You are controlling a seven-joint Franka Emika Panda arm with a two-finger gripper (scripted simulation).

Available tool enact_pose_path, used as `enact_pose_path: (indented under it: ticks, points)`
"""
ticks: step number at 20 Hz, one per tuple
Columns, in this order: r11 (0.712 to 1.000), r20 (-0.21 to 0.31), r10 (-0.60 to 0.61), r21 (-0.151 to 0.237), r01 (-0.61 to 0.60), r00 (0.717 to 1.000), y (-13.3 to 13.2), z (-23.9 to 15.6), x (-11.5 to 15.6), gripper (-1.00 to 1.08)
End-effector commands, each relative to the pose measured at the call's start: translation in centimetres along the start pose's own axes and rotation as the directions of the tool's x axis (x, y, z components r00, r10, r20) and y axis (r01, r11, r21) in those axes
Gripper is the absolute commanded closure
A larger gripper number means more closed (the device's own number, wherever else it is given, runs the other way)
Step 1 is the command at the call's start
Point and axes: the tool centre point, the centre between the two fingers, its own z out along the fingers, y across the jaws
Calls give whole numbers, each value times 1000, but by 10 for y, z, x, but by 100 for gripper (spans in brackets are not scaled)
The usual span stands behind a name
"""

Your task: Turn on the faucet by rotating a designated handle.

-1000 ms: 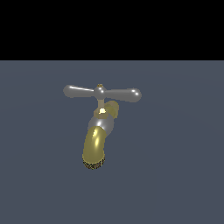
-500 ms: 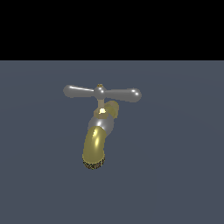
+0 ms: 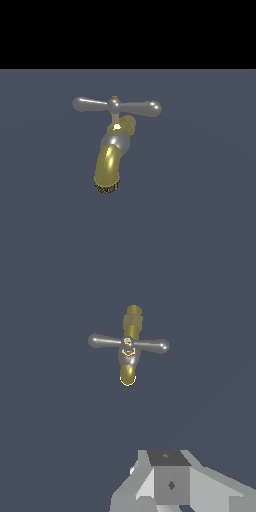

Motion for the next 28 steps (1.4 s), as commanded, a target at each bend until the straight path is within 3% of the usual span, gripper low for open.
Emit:
enact_pose_path:
  ticks: [1,7,13,21,28]
  points:
    - [999,-25,46,2,-46,999,-9,-7,1,108]
    - [982,-93,187,12,-187,978,-38,-21,6,108]
    - [944,-150,328,29,-327,933,-71,-27,16,108]
    - [865,-199,499,53,-499,843,-113,-17,38,108]
    - [769,-217,634,71,-636,742,-145,9,68,108]
